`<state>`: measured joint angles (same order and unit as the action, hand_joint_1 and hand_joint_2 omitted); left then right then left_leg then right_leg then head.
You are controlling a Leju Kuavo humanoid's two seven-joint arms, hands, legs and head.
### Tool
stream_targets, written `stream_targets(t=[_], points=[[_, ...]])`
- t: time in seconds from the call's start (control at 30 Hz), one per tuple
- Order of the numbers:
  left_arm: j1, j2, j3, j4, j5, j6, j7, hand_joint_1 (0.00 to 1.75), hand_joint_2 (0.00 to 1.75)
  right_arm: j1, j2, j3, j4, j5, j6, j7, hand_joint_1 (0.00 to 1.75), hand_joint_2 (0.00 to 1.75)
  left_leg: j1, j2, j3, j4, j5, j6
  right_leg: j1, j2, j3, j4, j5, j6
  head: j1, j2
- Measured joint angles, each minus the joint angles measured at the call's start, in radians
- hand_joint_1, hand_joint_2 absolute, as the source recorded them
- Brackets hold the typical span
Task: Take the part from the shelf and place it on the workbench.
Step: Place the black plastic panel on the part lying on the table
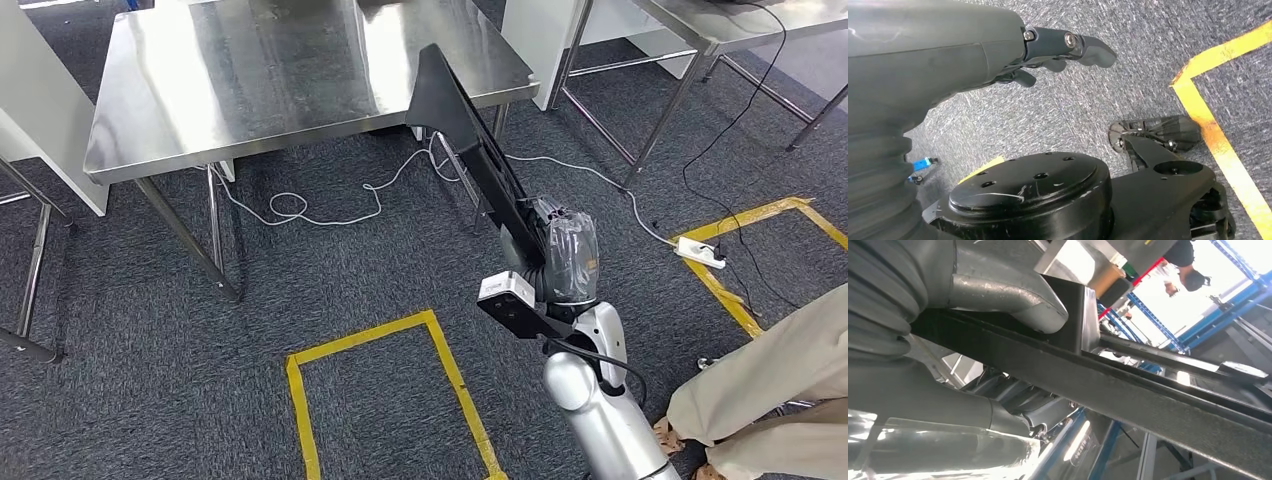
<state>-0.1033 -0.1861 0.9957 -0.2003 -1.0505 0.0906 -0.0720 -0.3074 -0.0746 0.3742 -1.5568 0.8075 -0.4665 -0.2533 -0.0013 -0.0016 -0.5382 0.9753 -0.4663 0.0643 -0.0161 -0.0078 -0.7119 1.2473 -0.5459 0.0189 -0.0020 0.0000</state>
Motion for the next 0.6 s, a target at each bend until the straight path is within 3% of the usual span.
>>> stream_targets(t=[0.03, 0.07, 0.1, 0.17, 0.23, 0.37, 0.43, 0.5, 0.53, 0.57, 0.6], points=[[0.000, -0.001, 0.000, 0.000, 0.000, -0.003, -0.003, 0.00, 1.75, 0.005, 0.000, -0.003, 0.000, 0.001, 0.000, 0.000, 1.75, 1.75, -0.002, -0.002, 0.001, 0.000, -0.001, 0.001, 0.000, 0.001, -0.027, 0.047, -0.010, 0.002, 0.001, 0.000], [0.001, -0.001, 0.000, 0.000, 0.000, -0.008, -0.008, 0.00, 1.75, 0.008, -0.001, -0.006, 0.000, 0.002, 0.000, -0.001, 1.75, 1.75, -0.003, -0.004, 0.002, 0.001, -0.002, 0.001, 0.000, 0.002, -0.033, 0.052, -0.002, 0.007, 0.002, 0.000], [0.001, -0.001, 0.000, 0.000, 0.000, -0.015, -0.014, 0.00, 1.75, 0.010, -0.002, -0.010, 0.000, 0.002, 0.000, -0.003, 1.75, 1.75, -0.004, -0.006, 0.005, 0.001, -0.004, 0.001, 0.000, 0.002, -0.018, 0.013, 0.022, 0.014, 0.002, 0.000], [0.002, -0.002, 0.000, 0.000, 0.000, -0.029, -0.027, 0.00, 1.75, 0.010, -0.002, -0.015, 0.000, 0.003, 0.000, -0.009, 1.75, 1.75, -0.008, -0.009, 0.012, 0.004, -0.013, -0.003, 0.000, 0.003, 0.054, -0.136, 0.085, 0.024, 0.003, 0.000], [0.003, -0.002, 0.000, 0.000, -0.001, -0.036, -0.038, 0.00, 1.75, 0.012, -0.002, -0.018, 0.000, 0.003, 0.000, -0.017, 1.75, 1.75, -0.013, -0.009, 0.013, 0.009, -0.025, -0.010, -0.002, 0.003, 0.104, -0.235, 0.116, 0.019, 0.001, 0.000], [0.004, -0.001, 0.000, 0.000, -0.001, -0.040, -0.049, 0.00, 1.75, 0.013, -0.002, -0.025, 0.001, 0.001, 0.001, -0.025, 1.75, 1.75, -0.010, -0.008, 0.009, 0.026, -0.045, -0.027, -0.005, 0.006, 0.114, -0.249, 0.114, -0.005, -0.003, 0.000], [0.005, 0.000, 0.000, -0.001, -0.001, -0.040, -0.048, 0.00, 1.75, 0.011, 0.001, -0.029, 0.002, 0.004, 0.001, -0.028, 1.75, 1.75, -0.004, -0.006, -0.029, 0.107, -0.087, -0.042, -0.011, 0.006, 0.121, -0.250, 0.109, -0.014, -0.007, 0.000], [0.003, 0.000, 0.001, -0.001, 0.000, -0.043, -0.047, 0.00, 1.75, 0.010, 0.003, -0.030, 0.006, 0.017, 0.002, -0.030, 1.75, 1.75, 0.001, -0.005, -0.105, 0.245, -0.143, -0.055, -0.010, 0.004, 0.126, -0.250, 0.104, -0.021, -0.010, 0.000], [0.000, 0.000, 0.002, -0.001, 0.000, -0.045, -0.046, 0.00, 1.75, 0.010, 0.004, -0.030, 0.009, 0.028, 0.002, -0.030, 1.75, 1.75, 0.003, -0.005, -0.135, 0.295, -0.154, -0.058, -0.010, 0.004, 0.130, -0.250, 0.101, -0.022, -0.010, 0.000], [-0.003, 0.000, 0.003, -0.001, 0.000, -0.046, -0.045, 0.00, 1.75, 0.009, 0.004, -0.030, 0.012, 0.039, 0.002, -0.029, 1.75, 1.75, 0.003, -0.003, -0.147, 0.309, -0.143, -0.058, -0.010, 0.004, 0.135, -0.250, 0.097, -0.023, -0.011, 0.000], [-0.005, 0.000, 0.004, -0.001, -0.001, -0.046, -0.044, 0.00, 1.75, 0.009, 0.005, -0.031, 0.013, 0.047, 0.003, -0.028, 1.75, 1.75, 0.004, -0.002, -0.138, 0.282, -0.110, -0.057, -0.010, 0.004, 0.141, -0.250, 0.093, -0.022, -0.011, 0.000]])
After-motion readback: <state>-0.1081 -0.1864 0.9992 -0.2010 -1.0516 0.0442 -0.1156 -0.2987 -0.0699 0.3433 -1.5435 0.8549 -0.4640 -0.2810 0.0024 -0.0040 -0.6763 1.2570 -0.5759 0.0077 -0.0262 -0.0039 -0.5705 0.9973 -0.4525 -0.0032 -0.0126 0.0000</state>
